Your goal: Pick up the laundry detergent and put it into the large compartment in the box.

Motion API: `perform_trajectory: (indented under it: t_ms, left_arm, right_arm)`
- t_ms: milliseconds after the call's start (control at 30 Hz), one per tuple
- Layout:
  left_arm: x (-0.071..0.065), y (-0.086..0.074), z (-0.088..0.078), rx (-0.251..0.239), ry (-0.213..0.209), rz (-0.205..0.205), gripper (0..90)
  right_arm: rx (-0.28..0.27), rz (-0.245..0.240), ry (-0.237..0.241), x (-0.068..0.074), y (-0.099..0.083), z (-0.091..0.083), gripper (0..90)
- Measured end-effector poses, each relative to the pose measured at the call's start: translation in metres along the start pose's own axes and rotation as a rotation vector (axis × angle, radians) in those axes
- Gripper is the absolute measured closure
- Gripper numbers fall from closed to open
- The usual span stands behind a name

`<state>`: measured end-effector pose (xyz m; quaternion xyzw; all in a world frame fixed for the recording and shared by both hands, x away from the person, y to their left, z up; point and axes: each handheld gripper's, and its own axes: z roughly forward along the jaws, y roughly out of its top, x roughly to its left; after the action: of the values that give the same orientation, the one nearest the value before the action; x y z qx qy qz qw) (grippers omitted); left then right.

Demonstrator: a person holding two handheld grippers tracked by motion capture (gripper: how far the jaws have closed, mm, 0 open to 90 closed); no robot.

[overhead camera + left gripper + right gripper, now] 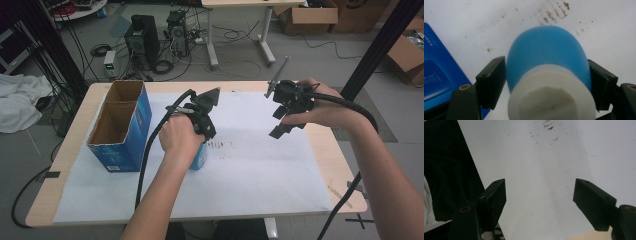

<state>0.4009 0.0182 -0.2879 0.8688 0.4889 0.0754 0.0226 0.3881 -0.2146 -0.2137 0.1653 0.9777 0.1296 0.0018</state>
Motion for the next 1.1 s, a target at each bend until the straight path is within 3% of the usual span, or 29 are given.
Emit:
perform_trajectory:
  t_ms: [300, 633, 800, 1100]
  left_arm:
    - [-0.0012, 0.0032, -0.0016, 0.024, -0.017, -0.035, 34.8]
    - [0.0009, 0.006, -0.0022, 0.042, -0.034, -0.083, 36.6]
    - [0.0015, 0.0059, -0.0026, 0.046, -0.037, -0.07, 36.8]
    - [0.0019, 0.0041, -0.0049, 0.028, -0.033, 0.02, 37.3]
  right_arm:
    - [-0.004, -0.002, 0.002, -0.0003, 0.0012, 0.0003, 26.6]
    - [-0.003, 0.004, 0.003, -0.001, -0.0001, 0.0018, 26.5]
    - [-0.004, 0.007, 0.005, -0.0017, -0.0009, 0.003, 26.6]
    - [-0.001, 0.009, 0.004, -0.0036, -0.0017, 0.0044, 26.6]
